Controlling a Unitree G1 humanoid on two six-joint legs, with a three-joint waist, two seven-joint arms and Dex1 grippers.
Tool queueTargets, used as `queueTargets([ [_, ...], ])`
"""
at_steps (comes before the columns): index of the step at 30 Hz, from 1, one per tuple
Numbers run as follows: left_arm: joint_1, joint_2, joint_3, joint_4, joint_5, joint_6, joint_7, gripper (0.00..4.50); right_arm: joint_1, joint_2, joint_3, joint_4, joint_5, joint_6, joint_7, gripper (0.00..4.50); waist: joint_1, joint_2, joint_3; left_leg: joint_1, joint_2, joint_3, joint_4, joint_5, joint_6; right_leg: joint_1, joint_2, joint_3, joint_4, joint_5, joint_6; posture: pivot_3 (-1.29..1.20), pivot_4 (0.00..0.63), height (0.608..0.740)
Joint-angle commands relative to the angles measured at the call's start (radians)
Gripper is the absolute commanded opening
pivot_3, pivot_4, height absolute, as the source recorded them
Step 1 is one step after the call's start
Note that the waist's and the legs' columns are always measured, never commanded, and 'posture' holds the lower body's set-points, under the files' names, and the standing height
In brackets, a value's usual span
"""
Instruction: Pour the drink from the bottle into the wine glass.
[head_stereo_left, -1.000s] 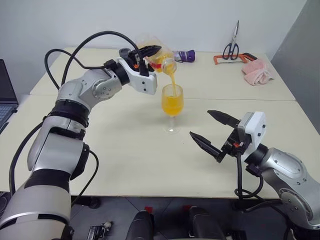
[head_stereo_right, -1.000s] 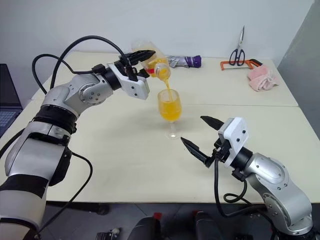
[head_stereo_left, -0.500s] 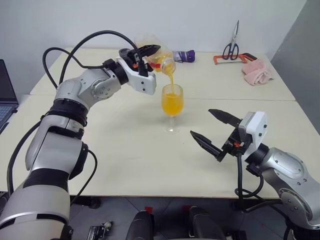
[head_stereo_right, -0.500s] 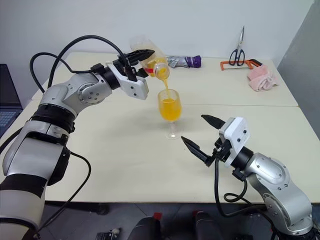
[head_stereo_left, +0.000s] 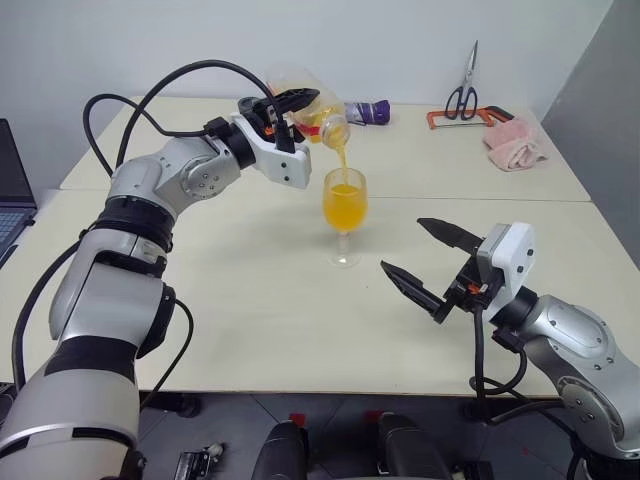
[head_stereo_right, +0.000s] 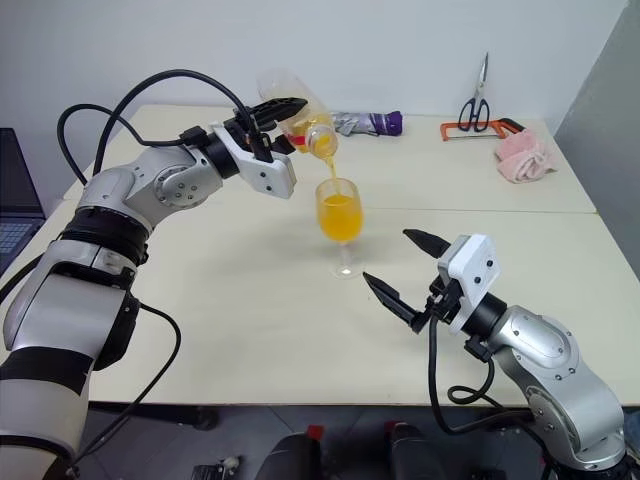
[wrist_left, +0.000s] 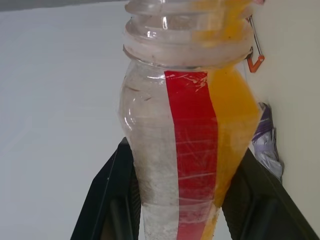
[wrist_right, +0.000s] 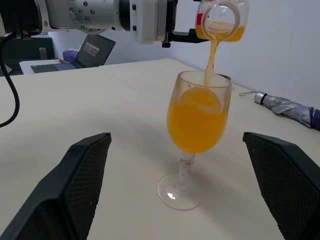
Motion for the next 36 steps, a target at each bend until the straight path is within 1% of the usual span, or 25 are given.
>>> queueTargets([
  [1,-0.035,-0.004,0.021,-0.006,-0.046,0.003,-0.009,1.71,-0.009,0.005,-0.008,-0.022,0.001,-0.025,-0.001,4.50,0.000,0.000,0.000,0.000,0.000,0.000,0.000,0.000,0.000,0.000,0.000,0.000,0.000,0.000,0.000,0.00,0.150,0.740],
  [12,0.039,-0.073,0.103,-0.048,-0.271,0.078,-0.193,1.71,-0.022,0.011,0.003,-0.021,-0.001,-0.022,-0.001,4.50,-0.001,0.000,0.000,0.000,0.000,0.000,0.002,0.000,0.000,0.000,0.000,0.000,0.002,0.000,0.000,0.00,0.150,0.740],
  [16,0.093,-0.111,0.174,-0.098,-0.419,0.176,-0.308,1.71,-0.030,0.010,0.011,-0.019,0.002,-0.022,0.004,4.50,-0.001,0.000,0.000,0.000,0.000,0.000,0.004,0.000,0.000,0.000,0.000,0.000,0.003,0.000,0.000,0.00,0.150,0.740],
  [18,0.119,-0.143,0.230,-0.137,-0.524,0.269,-0.379,1.70,-0.035,0.007,0.014,-0.017,0.003,-0.023,0.007,4.50,0.000,0.000,0.000,-0.001,0.000,0.000,0.005,0.000,0.000,0.000,0.000,0.000,0.003,0.000,0.000,0.00,0.150,0.740],
  [21,0.154,-0.172,0.295,-0.209,-0.638,0.406,-0.454,1.69,-0.044,0.002,0.014,-0.015,0.007,-0.020,0.014,4.50,-0.001,0.000,0.000,-0.002,0.000,-0.001,0.008,0.000,0.000,0.000,0.000,0.000,0.004,0.000,0.000,0.00,0.150,0.740],
  [24,0.213,-0.181,0.375,-0.305,-0.755,0.596,-0.507,1.69,-0.056,-0.013,0.010,-0.017,0.022,-0.006,0.031,4.50,-0.003,0.000,0.000,-0.001,0.000,-0.001,0.008,0.000,0.000,0.000,0.001,0.000,0.004,0.000,0.000,0.00,0.150,0.740],
  [27,0.257,-0.180,0.409,-0.387,-0.795,0.711,-0.521,1.69,-0.058,-0.022,0.005,-0.019,0.032,0.000,0.044,4.50,-0.005,0.000,0.000,-0.001,0.001,-0.001,0.008,0.000,0.000,0.000,0.001,0.000,0.005,0.000,0.000,0.00,0.150,0.740],
  [30,0.360,-0.161,0.481,-0.484,-0.861,0.878,-0.512,1.69,-0.085,-0.046,0.025,-0.014,0.051,0.038,0.070,4.50,-0.004,0.000,0.000,-0.001,0.001,-0.002,0.008,0.000,0.000,0.000,0.001,0.000,0.005,0.000,0.000,0.00,0.150,0.740],
  [34,0.461,-0.162,0.551,-0.587,-0.927,1.061,-0.485,1.69,-0.150,-0.058,0.063,0.009,0.079,0.135,0.056,4.50,-0.004,0.000,0.000,-0.001,0.001,-0.004,0.009,0.000,0.000,0.000,0.001,0.000,0.005,0.000,0.000,0.00,0.150,0.740],
  [36,0.495,-0.163,0.567,-0.631,-0.943,1.114,-0.477,1.69,-0.175,-0.055,0.070,0.016,0.097,0.172,0.055,4.50,-0.002,0.000,0.000,-0.001,0.001,-0.005,0.009,0.000,0.000,0.001,0.001,-0.001,0.006,0.000,0.000,0.00,0.150,0.740],
])
